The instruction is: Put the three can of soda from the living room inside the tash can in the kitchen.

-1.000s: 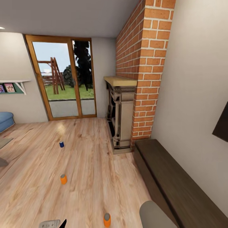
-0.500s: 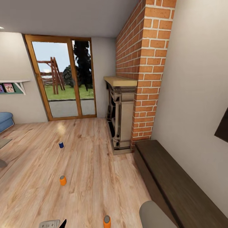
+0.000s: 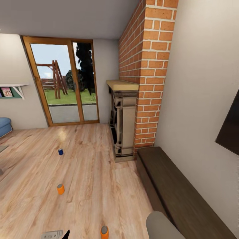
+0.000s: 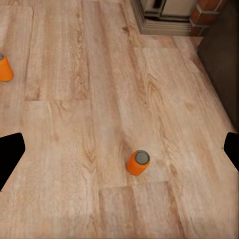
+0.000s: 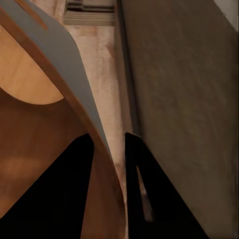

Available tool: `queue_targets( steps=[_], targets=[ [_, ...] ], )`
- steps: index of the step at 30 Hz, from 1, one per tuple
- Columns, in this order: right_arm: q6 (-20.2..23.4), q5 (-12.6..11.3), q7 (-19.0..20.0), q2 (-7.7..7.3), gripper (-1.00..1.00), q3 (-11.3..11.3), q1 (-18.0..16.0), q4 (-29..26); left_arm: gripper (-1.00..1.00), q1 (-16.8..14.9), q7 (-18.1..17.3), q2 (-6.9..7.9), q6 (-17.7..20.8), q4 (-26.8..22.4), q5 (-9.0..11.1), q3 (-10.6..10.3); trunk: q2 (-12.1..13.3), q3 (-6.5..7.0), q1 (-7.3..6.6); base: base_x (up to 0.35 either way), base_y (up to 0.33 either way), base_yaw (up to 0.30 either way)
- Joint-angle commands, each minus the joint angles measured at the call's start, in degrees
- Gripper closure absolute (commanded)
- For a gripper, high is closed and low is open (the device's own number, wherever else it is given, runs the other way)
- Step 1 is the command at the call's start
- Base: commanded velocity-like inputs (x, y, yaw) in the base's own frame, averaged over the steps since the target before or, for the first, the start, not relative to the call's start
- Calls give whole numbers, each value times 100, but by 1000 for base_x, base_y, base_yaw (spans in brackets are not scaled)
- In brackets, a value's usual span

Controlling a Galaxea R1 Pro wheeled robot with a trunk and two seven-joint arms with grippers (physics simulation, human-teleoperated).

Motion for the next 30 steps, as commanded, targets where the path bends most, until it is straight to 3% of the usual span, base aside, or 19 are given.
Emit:
queue_targets(
  steps=[1,6,11,17,20,25,30],
  targets=[
    [-4,-32,19,0,100,-18,-4,-10,-100,-1,0,0,-1,0,0,2,0,1,0,0,-263,0],
    [-5,-26,23,17,100,-12,-26,-67,-100,-2,3,0,-5,0,0,7,0,1,0,0,-151,0],
    [0,-4,50,140,100,-1,-58,-211,-100,-3,7,0,-11,1,0,8,0,1,0,0,-45,0],
    [40,9,80,229,100,17,-77,-827,-100,0,8,0,-57,7,-6,9,0,1,0,0,-11,0],
    [303,8,87,246,100,117,-79,-1390,-100,-4,7,0,-81,8,-8,9,0,1,0,0,-2,0],
    [1145,-18,85,269,100,330,-73,-2403,-100,-3,8,0,-90,9,-9,9,0,1,0,0,0,0],
    [1709,-21,82,386,100,385,-69,-3149,-100,-4,7,0,-92,9,-9,9,0,1,0,0,0,0]
  ],
)
